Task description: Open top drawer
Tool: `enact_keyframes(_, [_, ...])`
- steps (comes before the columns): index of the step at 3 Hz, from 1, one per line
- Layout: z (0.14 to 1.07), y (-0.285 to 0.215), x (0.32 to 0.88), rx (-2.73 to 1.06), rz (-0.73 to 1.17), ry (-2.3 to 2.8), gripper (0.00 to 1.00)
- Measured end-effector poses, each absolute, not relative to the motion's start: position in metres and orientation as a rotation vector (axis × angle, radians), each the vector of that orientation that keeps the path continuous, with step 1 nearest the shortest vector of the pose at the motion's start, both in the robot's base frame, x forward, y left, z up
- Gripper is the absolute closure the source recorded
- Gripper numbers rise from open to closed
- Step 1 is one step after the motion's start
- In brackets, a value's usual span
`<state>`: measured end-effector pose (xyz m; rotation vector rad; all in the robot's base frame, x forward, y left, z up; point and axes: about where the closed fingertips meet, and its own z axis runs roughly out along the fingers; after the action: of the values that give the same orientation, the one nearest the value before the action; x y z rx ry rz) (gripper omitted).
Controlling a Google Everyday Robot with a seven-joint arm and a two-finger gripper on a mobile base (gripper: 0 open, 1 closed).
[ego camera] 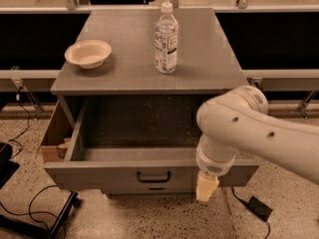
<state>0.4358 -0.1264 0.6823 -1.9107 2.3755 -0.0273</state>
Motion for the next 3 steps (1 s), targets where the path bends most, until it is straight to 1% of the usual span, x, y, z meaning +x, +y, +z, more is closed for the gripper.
enact_keyframes(1, [0.7003,-0.1309,0.3907,-1.838,-0.074,2.418,0.53])
enact_keyframes(2, [0.7064,-0.1327,0.3883,-1.834,-0.098,2.414,0.50])
enact_keyframes(3, [0.7079,-0.1331,0.3874,-1.832,-0.103,2.413,0.29])
